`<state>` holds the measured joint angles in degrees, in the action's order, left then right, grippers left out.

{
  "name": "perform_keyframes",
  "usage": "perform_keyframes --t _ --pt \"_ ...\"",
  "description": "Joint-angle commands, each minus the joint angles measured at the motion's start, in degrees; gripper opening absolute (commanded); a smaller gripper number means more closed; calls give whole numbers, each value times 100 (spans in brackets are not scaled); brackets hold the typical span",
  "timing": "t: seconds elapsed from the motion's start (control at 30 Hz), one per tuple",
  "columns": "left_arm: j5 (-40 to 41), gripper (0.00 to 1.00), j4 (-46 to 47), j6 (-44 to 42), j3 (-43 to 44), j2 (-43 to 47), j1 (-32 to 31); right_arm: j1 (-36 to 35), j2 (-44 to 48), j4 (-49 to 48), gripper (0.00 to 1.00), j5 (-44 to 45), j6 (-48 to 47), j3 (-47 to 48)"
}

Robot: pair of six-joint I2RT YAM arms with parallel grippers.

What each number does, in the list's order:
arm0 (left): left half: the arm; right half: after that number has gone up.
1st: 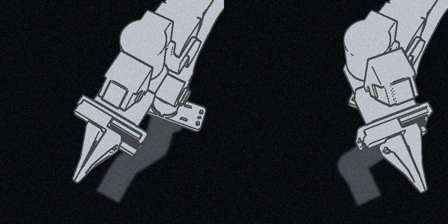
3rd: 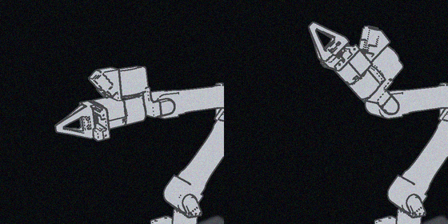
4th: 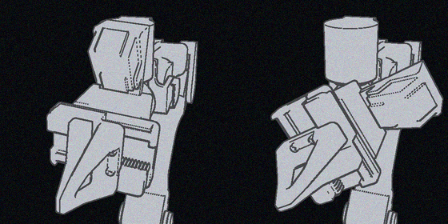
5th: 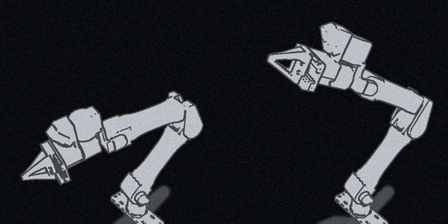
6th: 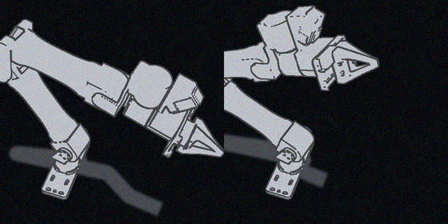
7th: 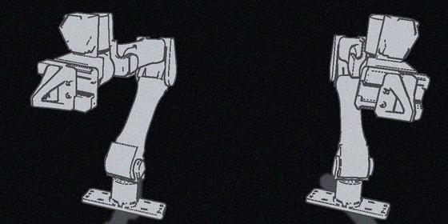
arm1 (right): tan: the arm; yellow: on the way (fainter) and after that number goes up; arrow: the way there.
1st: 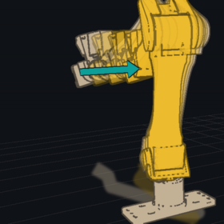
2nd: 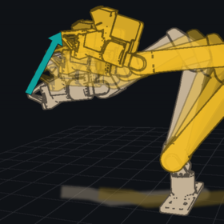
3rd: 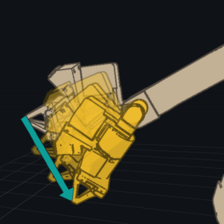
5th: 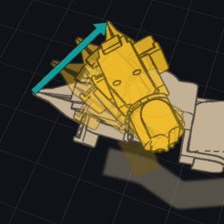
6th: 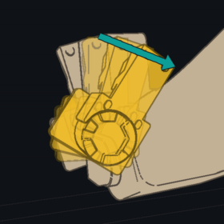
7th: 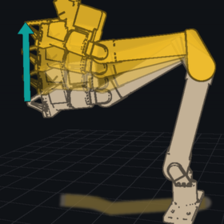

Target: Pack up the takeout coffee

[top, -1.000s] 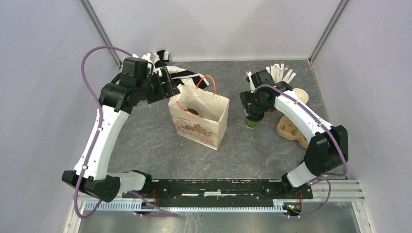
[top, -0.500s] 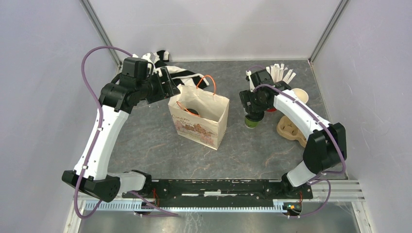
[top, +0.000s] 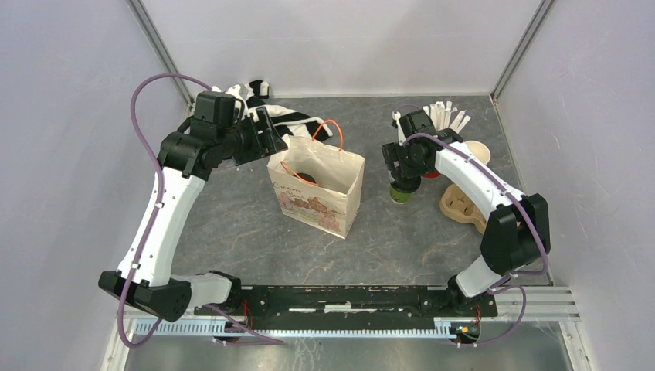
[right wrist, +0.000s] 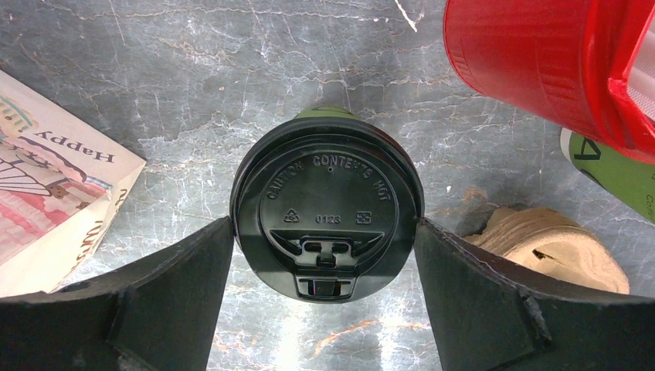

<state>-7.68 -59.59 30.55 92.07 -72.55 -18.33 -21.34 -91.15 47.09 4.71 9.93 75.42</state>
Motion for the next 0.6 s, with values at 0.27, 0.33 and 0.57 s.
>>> perform_keyframes --t 0.27,0.33,0.57 --pt "-65 79 94 1 98 -24 40 57 -24 -260 90 -43 -117 -195" --pt "10 79 36 -27 136 -40 40 65 -19 -257 90 -67 -139 -214" --pt "439 79 -383 -172 424 -224 40 61 135 -196 80 -230 -211 -165"
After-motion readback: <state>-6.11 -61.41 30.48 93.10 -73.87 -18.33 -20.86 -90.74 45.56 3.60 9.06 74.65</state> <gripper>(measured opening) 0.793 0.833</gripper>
